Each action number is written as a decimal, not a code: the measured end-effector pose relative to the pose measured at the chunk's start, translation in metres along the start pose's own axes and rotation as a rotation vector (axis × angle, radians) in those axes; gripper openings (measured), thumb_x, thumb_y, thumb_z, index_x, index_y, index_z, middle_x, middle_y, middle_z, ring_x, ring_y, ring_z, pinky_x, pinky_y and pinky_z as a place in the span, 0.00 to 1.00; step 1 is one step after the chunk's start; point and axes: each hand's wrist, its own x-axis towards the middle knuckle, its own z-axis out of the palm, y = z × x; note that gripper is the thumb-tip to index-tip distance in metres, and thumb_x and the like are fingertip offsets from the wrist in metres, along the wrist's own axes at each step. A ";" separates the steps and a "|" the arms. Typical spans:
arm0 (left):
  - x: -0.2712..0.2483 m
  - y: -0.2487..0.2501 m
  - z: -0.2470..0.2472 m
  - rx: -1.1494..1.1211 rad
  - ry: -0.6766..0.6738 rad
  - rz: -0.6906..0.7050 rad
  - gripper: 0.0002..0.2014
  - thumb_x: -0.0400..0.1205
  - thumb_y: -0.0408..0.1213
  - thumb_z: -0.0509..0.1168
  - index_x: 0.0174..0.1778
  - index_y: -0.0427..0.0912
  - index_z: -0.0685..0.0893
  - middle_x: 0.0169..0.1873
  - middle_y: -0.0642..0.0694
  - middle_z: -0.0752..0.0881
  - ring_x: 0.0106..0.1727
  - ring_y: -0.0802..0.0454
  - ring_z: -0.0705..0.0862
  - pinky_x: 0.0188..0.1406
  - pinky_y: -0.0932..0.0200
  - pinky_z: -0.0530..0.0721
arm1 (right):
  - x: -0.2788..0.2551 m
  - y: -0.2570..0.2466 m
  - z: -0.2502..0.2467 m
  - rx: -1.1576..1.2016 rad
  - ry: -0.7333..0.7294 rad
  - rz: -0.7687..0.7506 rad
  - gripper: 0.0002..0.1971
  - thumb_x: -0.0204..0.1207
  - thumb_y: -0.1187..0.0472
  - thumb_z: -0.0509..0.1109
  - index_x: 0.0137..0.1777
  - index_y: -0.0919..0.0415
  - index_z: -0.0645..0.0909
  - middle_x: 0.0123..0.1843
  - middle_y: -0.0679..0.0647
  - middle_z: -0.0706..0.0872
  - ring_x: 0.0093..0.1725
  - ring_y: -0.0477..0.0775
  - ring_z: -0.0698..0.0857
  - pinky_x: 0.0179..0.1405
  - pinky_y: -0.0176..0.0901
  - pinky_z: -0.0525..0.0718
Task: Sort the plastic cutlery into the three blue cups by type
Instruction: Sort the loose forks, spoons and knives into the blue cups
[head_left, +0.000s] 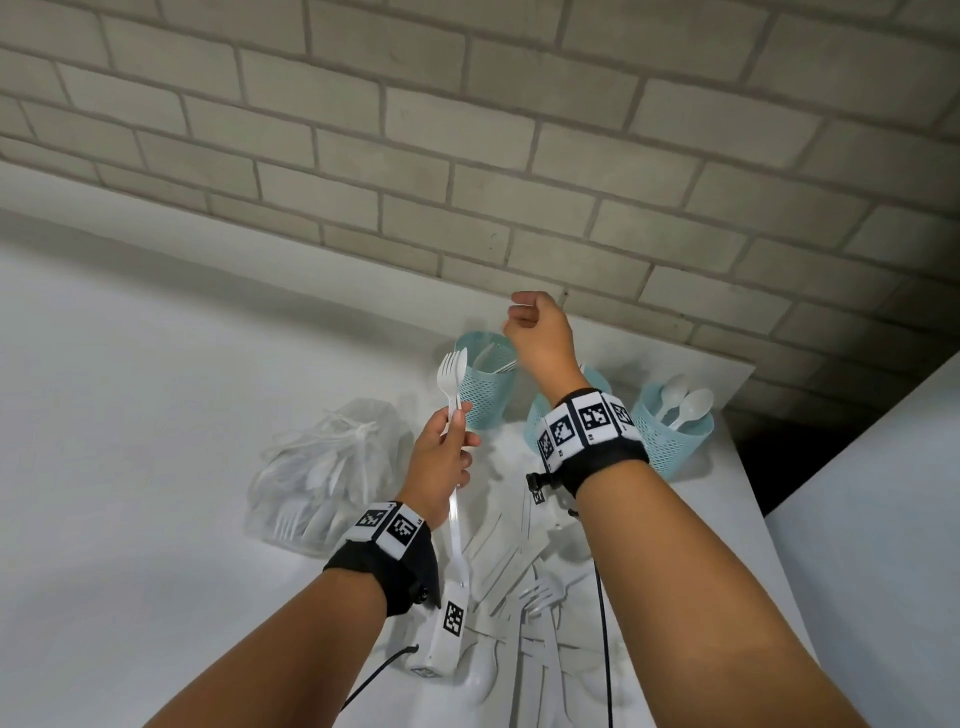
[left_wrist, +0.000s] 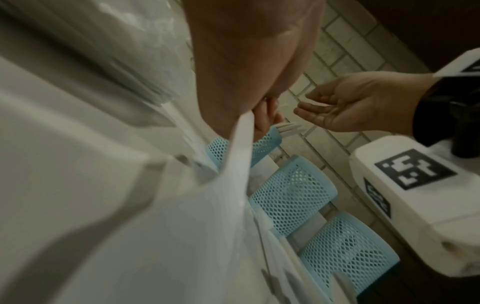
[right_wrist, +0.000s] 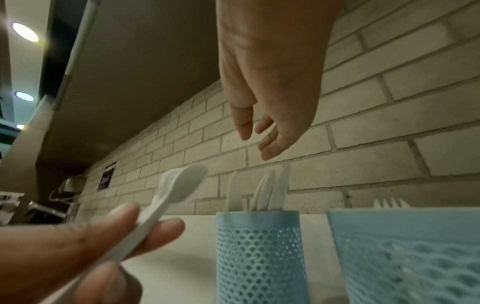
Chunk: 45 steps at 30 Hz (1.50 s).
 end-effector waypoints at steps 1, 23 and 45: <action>0.000 0.001 0.001 0.010 -0.003 0.001 0.10 0.87 0.45 0.53 0.59 0.52 0.78 0.35 0.50 0.76 0.27 0.58 0.67 0.20 0.69 0.64 | -0.004 0.000 -0.003 0.029 0.011 -0.014 0.14 0.75 0.73 0.65 0.59 0.61 0.79 0.50 0.52 0.81 0.48 0.48 0.81 0.48 0.32 0.81; 0.010 0.058 0.026 -0.161 0.096 0.226 0.09 0.88 0.45 0.51 0.53 0.52 0.77 0.27 0.50 0.70 0.19 0.63 0.65 0.17 0.70 0.64 | -0.099 0.036 -0.048 -0.148 -0.940 0.440 0.07 0.79 0.54 0.68 0.43 0.53 0.86 0.39 0.45 0.90 0.38 0.41 0.86 0.46 0.39 0.81; 0.001 0.019 0.030 0.248 -0.148 0.009 0.15 0.88 0.49 0.48 0.56 0.44 0.76 0.37 0.47 0.72 0.35 0.54 0.69 0.33 0.62 0.68 | -0.075 0.028 -0.057 0.616 0.008 0.401 0.08 0.83 0.70 0.60 0.45 0.61 0.77 0.38 0.56 0.78 0.36 0.49 0.80 0.36 0.42 0.85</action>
